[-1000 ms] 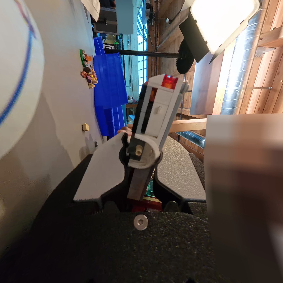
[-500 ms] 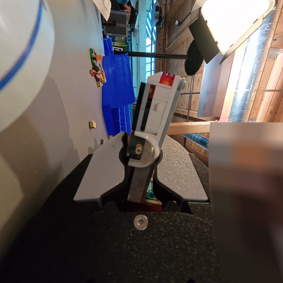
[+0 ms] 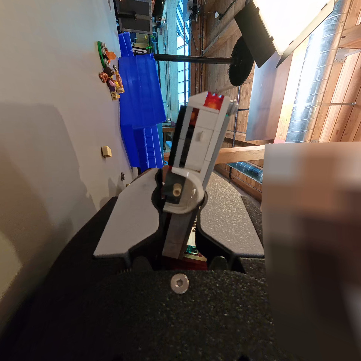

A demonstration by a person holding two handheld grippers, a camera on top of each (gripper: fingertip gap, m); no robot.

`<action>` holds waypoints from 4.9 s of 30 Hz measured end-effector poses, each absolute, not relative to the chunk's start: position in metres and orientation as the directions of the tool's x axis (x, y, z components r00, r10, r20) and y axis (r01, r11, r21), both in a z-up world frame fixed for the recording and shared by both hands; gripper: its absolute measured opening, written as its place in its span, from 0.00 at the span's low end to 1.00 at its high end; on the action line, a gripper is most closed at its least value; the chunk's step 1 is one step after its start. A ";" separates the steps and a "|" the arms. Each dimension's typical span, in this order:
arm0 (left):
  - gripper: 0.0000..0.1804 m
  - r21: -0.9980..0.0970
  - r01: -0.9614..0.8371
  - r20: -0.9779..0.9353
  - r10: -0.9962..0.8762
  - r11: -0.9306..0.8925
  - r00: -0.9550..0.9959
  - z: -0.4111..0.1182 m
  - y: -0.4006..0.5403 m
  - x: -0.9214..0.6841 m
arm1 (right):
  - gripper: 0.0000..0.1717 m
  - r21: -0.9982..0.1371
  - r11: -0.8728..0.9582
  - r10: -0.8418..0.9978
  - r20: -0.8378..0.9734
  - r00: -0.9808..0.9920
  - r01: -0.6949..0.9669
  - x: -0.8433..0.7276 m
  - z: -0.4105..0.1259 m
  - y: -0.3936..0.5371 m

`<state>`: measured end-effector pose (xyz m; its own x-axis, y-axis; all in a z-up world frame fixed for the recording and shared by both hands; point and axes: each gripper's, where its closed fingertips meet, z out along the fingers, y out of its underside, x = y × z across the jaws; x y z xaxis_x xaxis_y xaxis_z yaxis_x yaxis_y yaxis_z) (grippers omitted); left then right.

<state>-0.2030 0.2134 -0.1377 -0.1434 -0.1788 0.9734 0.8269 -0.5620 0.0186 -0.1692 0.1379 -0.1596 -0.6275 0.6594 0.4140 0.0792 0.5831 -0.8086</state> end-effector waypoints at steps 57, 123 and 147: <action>0.17 -0.212 0.539 0.947 -0.307 -0.816 -0.092 -0.128 0.185 -0.149 | 0.53 -0.946 0.321 0.517 0.218 -0.828 -0.048 -0.121 -0.128 0.134; 0.18 -0.159 0.650 0.987 -0.144 -0.744 0.077 -0.160 0.195 -0.194 | 0.14 -0.635 0.174 0.908 -0.193 -0.372 0.752 -0.177 -0.215 0.266; 0.17 -0.160 0.648 0.987 -0.134 -0.744 0.089 -0.162 0.195 -0.193 | 0.13 -0.656 0.430 0.862 0.095 -0.498 0.620 -0.179 -0.209 0.251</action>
<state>-0.1925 0.1951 -0.1624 0.0892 -0.1342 0.9869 0.6484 -0.7443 -0.1598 -0.1791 0.2513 -0.2087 -0.4980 0.8620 0.0947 0.6201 0.4302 -0.6560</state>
